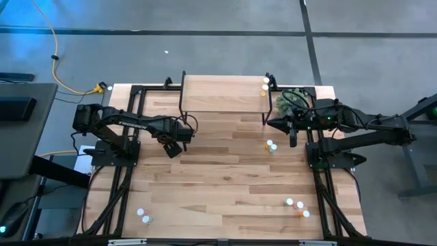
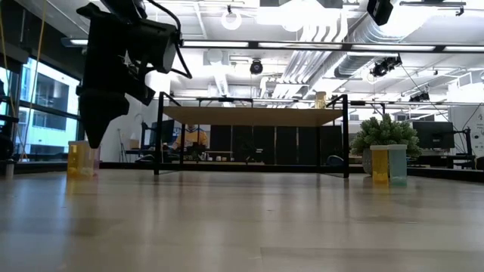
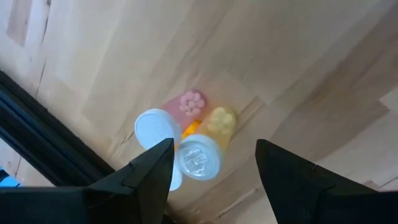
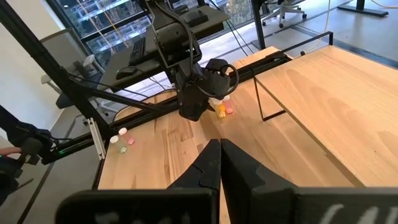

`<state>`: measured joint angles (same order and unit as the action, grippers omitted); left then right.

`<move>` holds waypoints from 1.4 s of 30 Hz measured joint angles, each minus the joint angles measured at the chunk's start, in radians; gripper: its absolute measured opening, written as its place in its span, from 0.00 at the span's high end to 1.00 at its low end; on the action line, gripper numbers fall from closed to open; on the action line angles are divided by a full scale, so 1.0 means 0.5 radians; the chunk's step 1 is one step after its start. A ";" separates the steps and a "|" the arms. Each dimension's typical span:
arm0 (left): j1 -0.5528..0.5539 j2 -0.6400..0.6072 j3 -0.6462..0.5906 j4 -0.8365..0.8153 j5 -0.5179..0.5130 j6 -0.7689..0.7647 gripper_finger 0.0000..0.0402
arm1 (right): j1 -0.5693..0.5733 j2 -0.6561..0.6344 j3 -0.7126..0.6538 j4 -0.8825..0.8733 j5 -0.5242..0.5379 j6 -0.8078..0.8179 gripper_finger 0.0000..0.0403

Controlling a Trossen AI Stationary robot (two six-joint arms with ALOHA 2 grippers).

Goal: Pick and place medicine bottles onto shelf by color
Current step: Put the yellow pill bottle on the shelf aligned with the other yellow pill bottles

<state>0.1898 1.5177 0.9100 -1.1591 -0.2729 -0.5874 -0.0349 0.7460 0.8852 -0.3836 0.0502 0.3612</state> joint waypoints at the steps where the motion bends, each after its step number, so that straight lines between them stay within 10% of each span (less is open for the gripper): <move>1: 0.000 0.000 0.000 0.000 0.001 0.015 0.46 | 0.000 0.000 0.000 0.000 0.000 0.000 1.00; 42: 0.014 0.022 0.001 -0.044 0.019 0.412 0.46 | -0.001 0.000 0.000 0.000 -0.001 0.010 1.00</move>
<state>0.1967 1.5288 0.9104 -1.1812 -0.2634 -0.3812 -0.0353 0.7460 0.8852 -0.3836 0.0498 0.3664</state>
